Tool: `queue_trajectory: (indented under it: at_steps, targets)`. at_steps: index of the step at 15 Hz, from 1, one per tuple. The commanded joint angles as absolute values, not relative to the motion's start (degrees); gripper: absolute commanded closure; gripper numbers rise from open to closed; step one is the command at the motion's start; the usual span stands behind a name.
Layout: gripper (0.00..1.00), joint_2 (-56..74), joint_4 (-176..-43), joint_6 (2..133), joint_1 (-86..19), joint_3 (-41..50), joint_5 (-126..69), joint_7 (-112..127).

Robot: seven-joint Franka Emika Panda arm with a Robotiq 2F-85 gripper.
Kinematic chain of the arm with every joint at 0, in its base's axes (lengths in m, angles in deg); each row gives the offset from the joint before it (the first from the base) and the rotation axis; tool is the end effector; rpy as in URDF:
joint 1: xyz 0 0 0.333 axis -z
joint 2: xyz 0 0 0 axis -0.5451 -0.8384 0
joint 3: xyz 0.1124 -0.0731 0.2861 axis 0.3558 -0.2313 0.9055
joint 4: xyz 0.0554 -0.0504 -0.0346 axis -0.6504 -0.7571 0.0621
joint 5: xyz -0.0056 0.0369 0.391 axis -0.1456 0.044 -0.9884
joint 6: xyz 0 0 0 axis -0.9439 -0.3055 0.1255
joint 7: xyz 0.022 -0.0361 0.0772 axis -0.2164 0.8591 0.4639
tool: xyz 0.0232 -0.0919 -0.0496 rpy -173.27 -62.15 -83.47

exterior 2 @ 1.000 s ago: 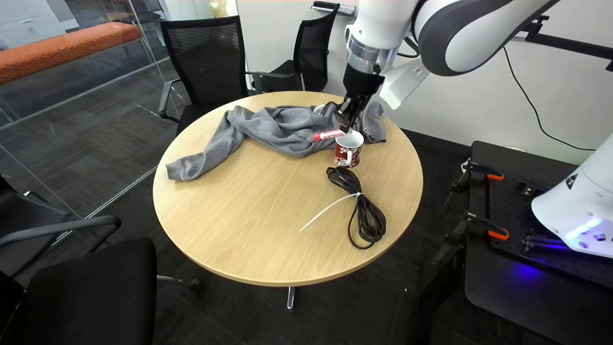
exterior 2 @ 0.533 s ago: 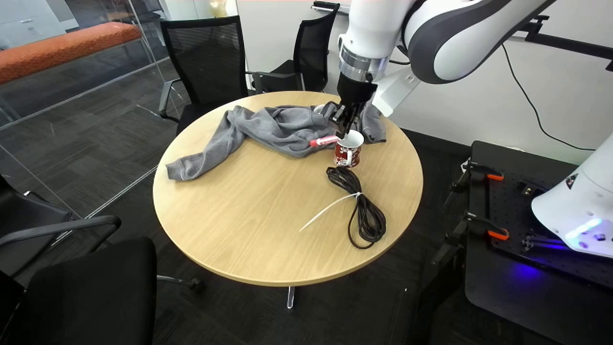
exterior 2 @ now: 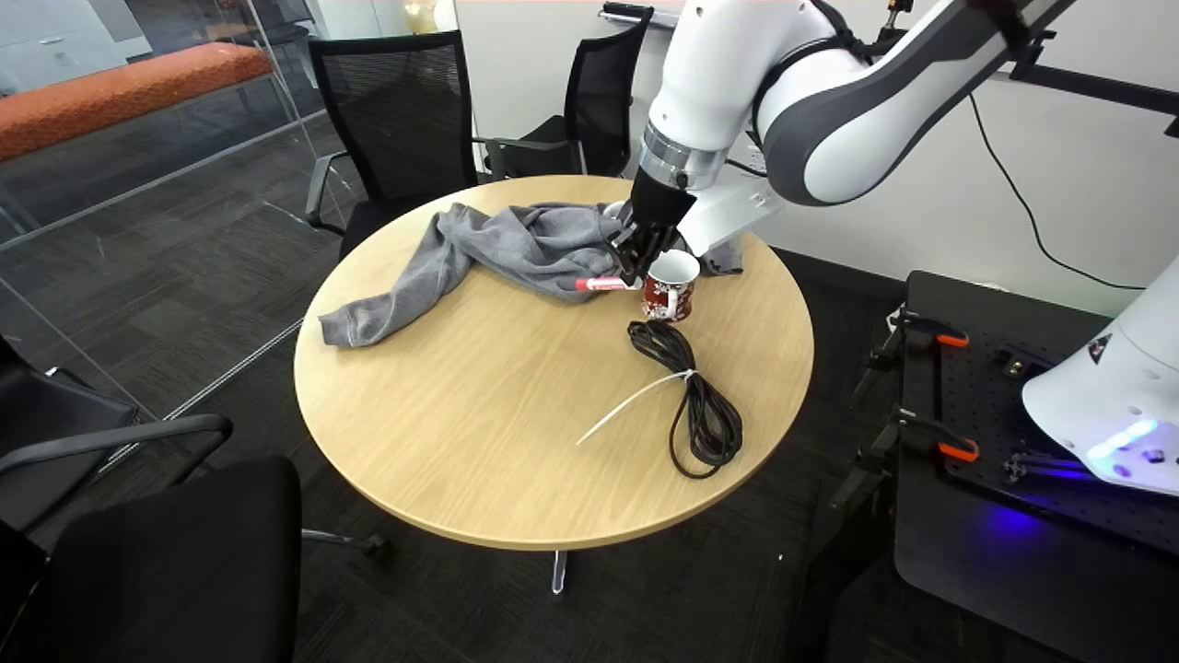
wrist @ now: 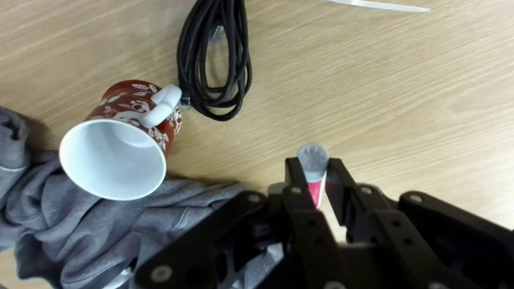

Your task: Remove the red marker from the red mug

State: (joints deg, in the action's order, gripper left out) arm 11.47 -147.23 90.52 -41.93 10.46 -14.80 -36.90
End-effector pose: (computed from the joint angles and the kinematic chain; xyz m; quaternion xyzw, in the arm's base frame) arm 0.5443 0.1171 0.2745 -0.9707 0.1983 -0.1354 0.0007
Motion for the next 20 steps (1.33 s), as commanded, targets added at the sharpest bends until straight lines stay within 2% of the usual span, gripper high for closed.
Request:
queue_trajectory:
  at_steps: [1, 12, 20]
  targets:
    - [0.95, 8.56, -145.87, 94.43, -46.55, 6.56, -13.31, -44.09]
    - [0.95, -1.68, -138.72, 94.03, -61.24, -5.41, 3.48, -68.63]
    - [0.95, -9.90, -134.04, 95.07, -62.50, -6.11, 3.53, -70.72]
